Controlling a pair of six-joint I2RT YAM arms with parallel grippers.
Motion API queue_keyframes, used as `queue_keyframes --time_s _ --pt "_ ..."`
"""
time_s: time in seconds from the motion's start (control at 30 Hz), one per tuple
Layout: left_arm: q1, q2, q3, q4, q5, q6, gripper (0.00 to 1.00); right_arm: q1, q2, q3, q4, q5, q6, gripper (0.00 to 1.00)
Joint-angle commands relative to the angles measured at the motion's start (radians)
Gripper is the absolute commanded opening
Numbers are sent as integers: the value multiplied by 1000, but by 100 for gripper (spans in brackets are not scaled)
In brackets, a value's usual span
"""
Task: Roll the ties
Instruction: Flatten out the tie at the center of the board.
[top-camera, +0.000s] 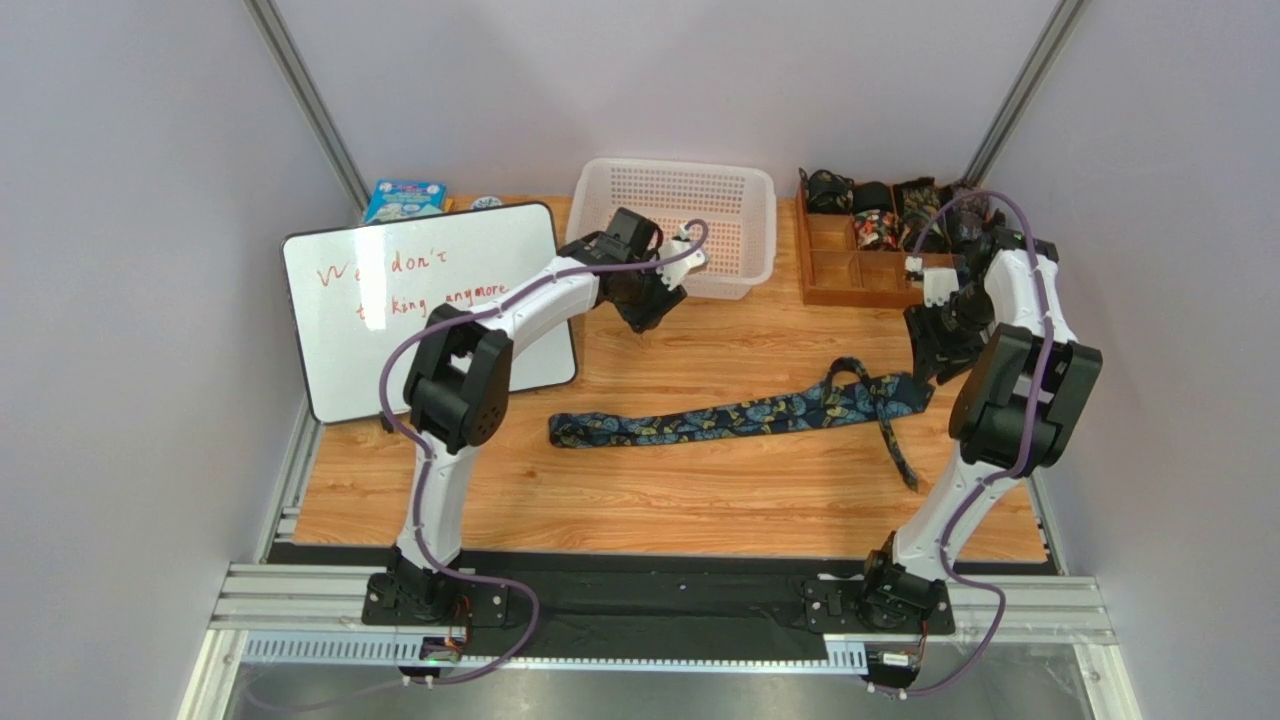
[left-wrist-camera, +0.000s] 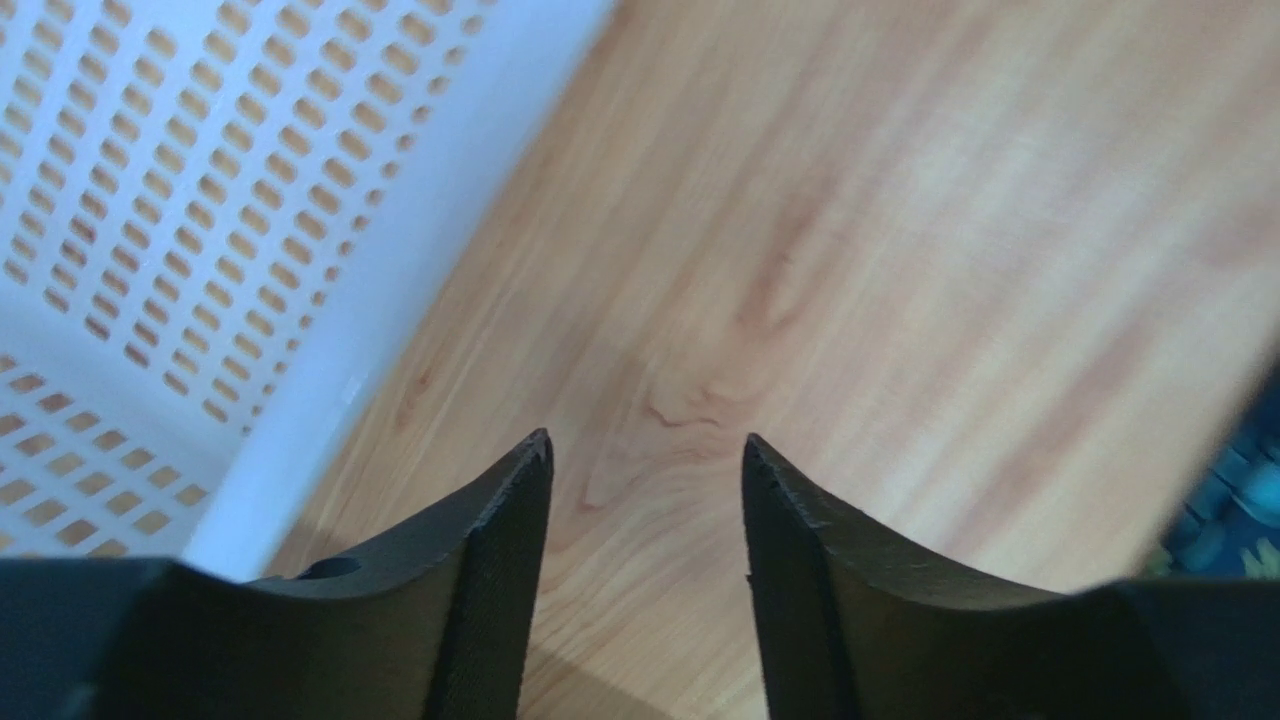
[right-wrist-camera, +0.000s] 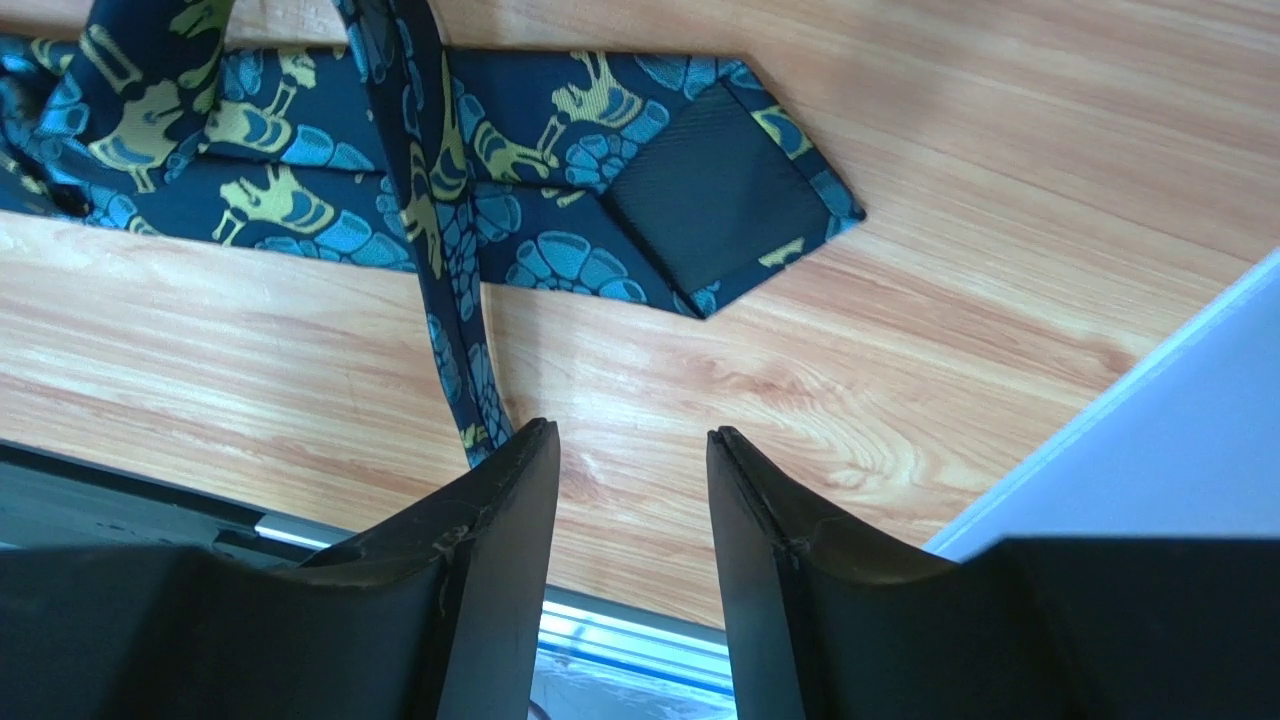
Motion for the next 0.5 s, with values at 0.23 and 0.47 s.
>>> queue_keyframes --time_s 0.23,0.47 --pt "-17 -493 -327 -411 347 457 81 30 146 36 130 94 108 48" --pt "-64 -507 -449 -379 231 456 88 64 152 -85 197 147 107 47"
